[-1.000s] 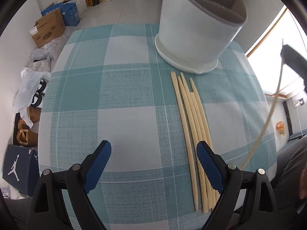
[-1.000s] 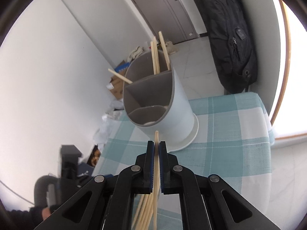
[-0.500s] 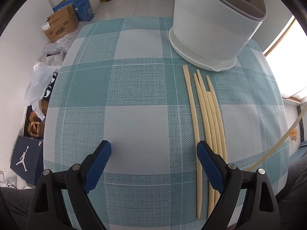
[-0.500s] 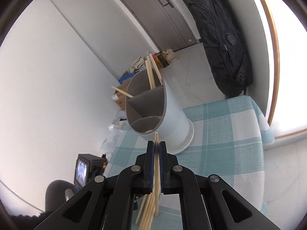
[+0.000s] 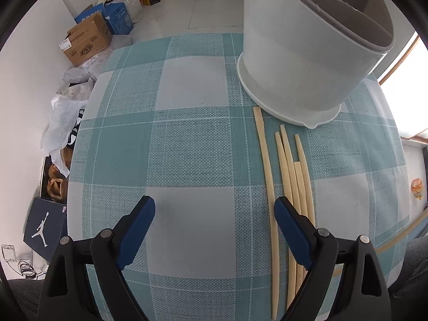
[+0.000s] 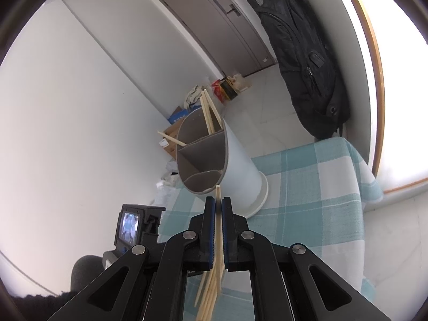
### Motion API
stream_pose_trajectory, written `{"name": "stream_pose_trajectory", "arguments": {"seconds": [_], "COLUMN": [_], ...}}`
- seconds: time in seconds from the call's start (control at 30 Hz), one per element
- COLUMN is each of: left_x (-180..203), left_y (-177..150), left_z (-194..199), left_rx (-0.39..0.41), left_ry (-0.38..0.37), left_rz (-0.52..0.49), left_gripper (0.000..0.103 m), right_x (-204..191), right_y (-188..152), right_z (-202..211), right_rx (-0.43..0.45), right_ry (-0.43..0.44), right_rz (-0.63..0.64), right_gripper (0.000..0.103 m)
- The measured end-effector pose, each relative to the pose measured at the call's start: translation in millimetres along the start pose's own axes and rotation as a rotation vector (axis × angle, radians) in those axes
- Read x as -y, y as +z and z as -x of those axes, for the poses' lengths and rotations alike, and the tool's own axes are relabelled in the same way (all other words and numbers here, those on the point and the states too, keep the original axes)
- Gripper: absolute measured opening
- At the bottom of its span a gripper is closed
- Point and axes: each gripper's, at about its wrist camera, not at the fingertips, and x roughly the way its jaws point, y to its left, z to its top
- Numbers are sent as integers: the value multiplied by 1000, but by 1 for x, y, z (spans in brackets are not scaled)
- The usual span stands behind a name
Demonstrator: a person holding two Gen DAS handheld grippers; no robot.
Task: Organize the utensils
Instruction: 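Lower the left gripper to the pile and grasp a chopstick, then lift the chopstick in the left gripper and lower it into the caddy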
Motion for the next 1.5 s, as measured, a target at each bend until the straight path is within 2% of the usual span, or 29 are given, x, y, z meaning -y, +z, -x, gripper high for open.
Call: {"name": "stream_pose_trajectory", "arguments": {"seconds": [0.23,0.27,0.33,0.37,0.43,0.5,0.57,0.6,0.67,0.87,0.93,1.0,1.03,1.07,1.1,1.17,1.4,1.5], "left_x": [8,6,6,8,15,20,23,24,22,7,3,0,-2,-3,-4,0,15,15], "left_y": [7,8,6,5,2,-1,-6,-8,-16,-33,-33,-29,-26,-22,-20,-10,7,7], "left_z": [-2,-2,0,2,6,9,12,13,15,22,23,21,22,25,25,23,6,6], "left_rx": [14,12,4,1,1,-7,-18,-20,-24,-72,-89,-99,-86,-57,-41,-28,-11,3], "left_ry": [34,28,-18,-36,-18,-48,-62,-67,-72,-138,-170,-171,-176,-182,-177,-181,-85,-75], "left_rz": [-27,-26,-29,-36,-70,-92,-102,-108,-116,-116,-108,-86,-80,-75,-75,-80,-137,-147], "left_gripper": [88,83,70,60,52,26,13,7,4,2,2,3,4,11,22,37,40,39], "right_x": [1,1,1,1,1,1,0,0,-1,0,-1,-3,-4,-5,-6,-6,-2,-3], "right_y": [1,1,0,0,1,0,0,0,0,-2,-2,-2,-2,-1,-1,-1,-1,0], "right_z": [4,4,3,3,2,1,0,0,0,-1,-2,-3,-4,-6,-7,-9,-11,-11], "right_rx": [12,12,8,8,6,4,1,1,2,-2,-4,-5,-5,-7,-9,-13,-19,-16], "right_ry": [-1,-2,-5,-7,-9,-13,-17,-18,-21,-30,-27,-26,-26,-24,-25,-27,-34,-32], "right_rz": [-7,-7,-7,-8,-9,-9,-6,-4,-1,-7,-7,-1,2,5,7,8,-2,-3], "right_gripper": [4,4,4,4,4,4,4,4,4,4,4,4,4,4,4,4,4,4]}}
